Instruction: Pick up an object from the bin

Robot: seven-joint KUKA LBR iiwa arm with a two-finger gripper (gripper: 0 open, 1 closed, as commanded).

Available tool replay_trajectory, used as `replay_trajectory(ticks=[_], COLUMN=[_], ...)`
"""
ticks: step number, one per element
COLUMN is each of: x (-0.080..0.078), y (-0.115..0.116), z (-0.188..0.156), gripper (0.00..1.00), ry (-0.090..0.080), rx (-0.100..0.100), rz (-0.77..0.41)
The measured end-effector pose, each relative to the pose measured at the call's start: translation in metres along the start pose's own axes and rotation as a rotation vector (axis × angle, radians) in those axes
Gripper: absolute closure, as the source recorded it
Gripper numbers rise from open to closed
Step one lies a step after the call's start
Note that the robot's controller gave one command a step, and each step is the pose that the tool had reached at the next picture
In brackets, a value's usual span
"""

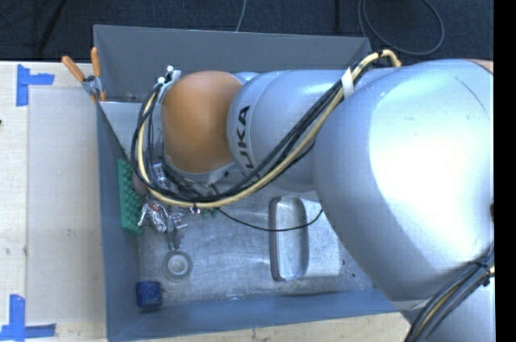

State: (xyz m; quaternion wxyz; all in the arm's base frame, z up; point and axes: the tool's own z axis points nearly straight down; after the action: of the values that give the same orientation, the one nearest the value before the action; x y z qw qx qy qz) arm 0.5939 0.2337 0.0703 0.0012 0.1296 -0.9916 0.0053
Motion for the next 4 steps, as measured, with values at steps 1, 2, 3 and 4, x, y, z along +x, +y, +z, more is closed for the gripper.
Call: replay_trajectory(ticks=[1,2,3,4], x=[-0.001,0.0,-0.002,-0.026], y=[0.0,0.002,0.001,-0.007], z=[-0.002,0.0,-0.002,-0.011], gripper=[1.0,0.0,1.0,1.0], ry=[-0.003,-0.002,-0.009,-0.004], rx=[-0.005,-0.008,-0.007,-0.008], rz=[0.003,0.004,0.007,-0.004])
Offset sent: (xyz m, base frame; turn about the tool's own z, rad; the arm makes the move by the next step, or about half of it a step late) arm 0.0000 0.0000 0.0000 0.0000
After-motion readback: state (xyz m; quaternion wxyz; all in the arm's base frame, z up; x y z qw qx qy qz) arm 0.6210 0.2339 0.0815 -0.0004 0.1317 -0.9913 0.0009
